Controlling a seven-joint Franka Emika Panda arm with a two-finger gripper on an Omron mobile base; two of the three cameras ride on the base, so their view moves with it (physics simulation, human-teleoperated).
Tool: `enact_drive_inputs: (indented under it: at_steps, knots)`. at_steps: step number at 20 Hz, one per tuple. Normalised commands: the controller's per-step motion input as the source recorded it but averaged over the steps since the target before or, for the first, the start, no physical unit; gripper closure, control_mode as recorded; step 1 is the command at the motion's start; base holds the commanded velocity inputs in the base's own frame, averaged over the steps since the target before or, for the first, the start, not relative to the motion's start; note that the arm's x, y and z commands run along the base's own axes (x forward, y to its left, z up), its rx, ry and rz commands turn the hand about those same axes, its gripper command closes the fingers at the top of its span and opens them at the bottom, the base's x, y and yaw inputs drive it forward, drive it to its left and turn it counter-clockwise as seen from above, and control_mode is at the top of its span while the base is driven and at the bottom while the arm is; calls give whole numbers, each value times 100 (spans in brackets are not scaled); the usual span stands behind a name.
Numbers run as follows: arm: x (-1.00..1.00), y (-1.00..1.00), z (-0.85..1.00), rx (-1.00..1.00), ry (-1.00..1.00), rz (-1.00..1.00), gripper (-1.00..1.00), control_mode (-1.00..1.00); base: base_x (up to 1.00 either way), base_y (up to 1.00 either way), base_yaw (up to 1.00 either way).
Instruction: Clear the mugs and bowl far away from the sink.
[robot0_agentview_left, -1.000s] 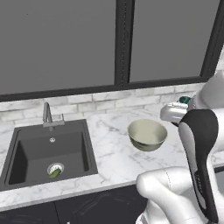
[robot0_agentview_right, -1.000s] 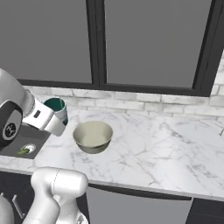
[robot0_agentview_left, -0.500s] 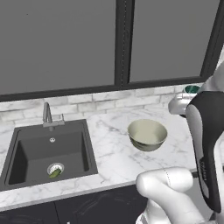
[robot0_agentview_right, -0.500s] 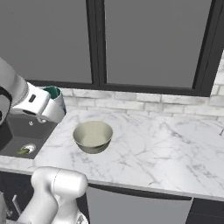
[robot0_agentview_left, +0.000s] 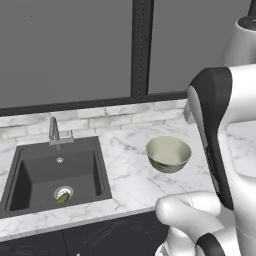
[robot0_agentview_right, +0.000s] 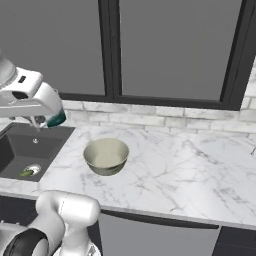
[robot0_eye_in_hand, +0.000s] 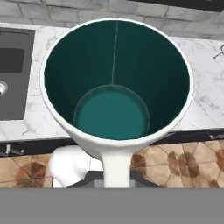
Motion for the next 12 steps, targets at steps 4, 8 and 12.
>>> enact_drive_inputs:
  at_steps: [4, 8, 12]
  knots:
    - [0, 0, 0, 0, 0, 0, 100, 100, -12, 11, 9]
    - [0, 0, 0, 0, 0, 0, 100, 100, -25, 13, 1]
    - [0, 0, 0, 0, 0, 0, 100, 100, -52, 33, 14]
